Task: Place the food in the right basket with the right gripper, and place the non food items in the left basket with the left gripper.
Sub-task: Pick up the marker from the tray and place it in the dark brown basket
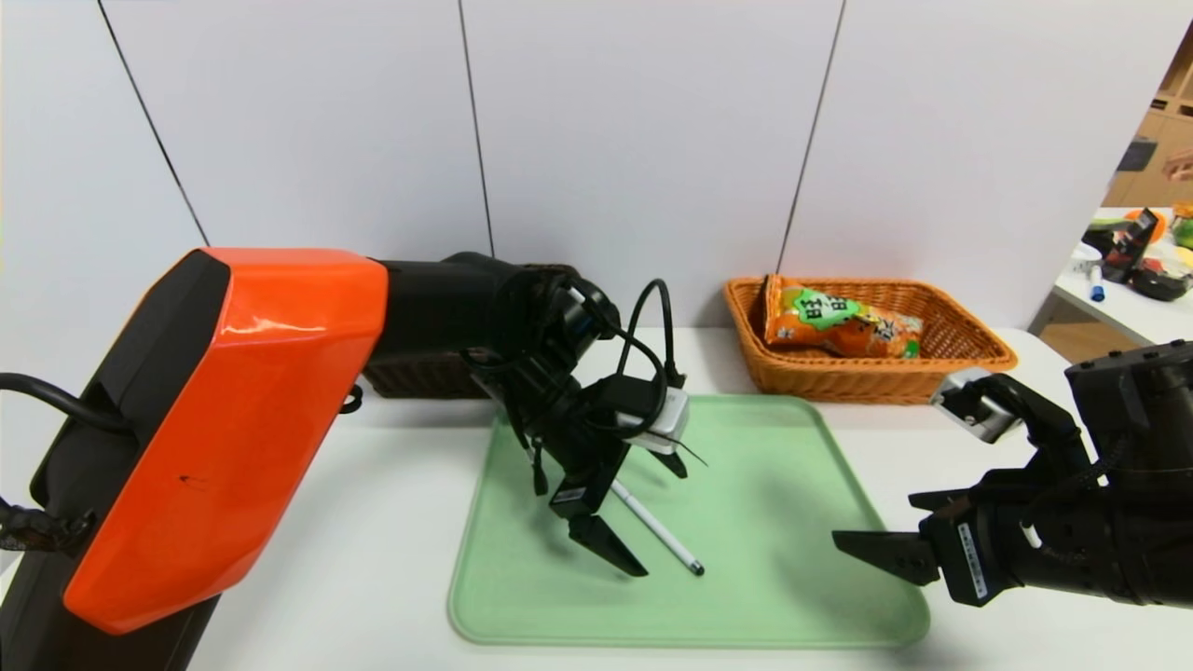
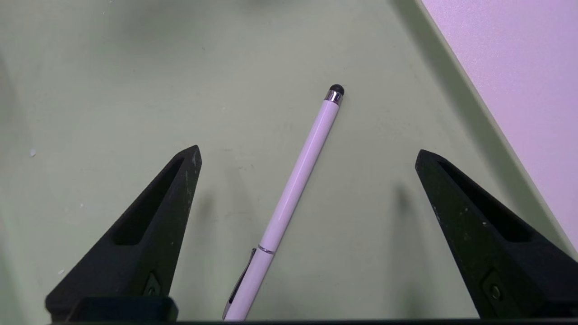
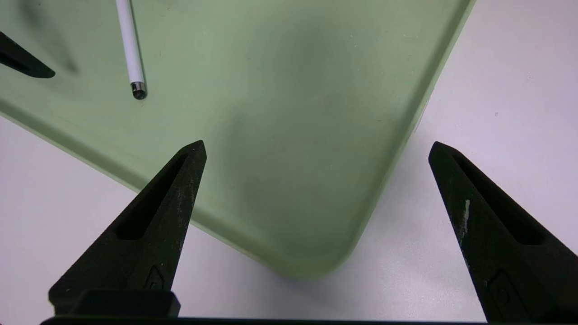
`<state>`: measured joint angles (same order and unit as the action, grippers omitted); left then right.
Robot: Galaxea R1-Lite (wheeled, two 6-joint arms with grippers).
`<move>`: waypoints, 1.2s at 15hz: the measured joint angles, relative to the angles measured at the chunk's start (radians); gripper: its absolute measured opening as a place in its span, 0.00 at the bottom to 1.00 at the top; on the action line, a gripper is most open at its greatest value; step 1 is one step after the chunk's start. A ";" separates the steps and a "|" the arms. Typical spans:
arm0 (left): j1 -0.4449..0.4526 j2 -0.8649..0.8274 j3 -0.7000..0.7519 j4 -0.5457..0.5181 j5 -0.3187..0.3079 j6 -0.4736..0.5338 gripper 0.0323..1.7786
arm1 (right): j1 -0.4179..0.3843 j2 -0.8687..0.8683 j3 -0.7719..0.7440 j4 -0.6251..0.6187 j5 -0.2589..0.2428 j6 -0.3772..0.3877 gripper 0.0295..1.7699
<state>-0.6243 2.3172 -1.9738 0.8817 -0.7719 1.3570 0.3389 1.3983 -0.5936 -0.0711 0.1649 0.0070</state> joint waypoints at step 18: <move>0.004 0.043 -0.010 0.068 -0.008 -0.036 0.95 | 0.002 0.012 0.015 -0.011 0.001 0.006 0.96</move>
<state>-0.6200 2.3606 -1.9834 0.9500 -0.7798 1.3211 0.3406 1.4100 -0.5783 -0.0826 0.1657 0.0130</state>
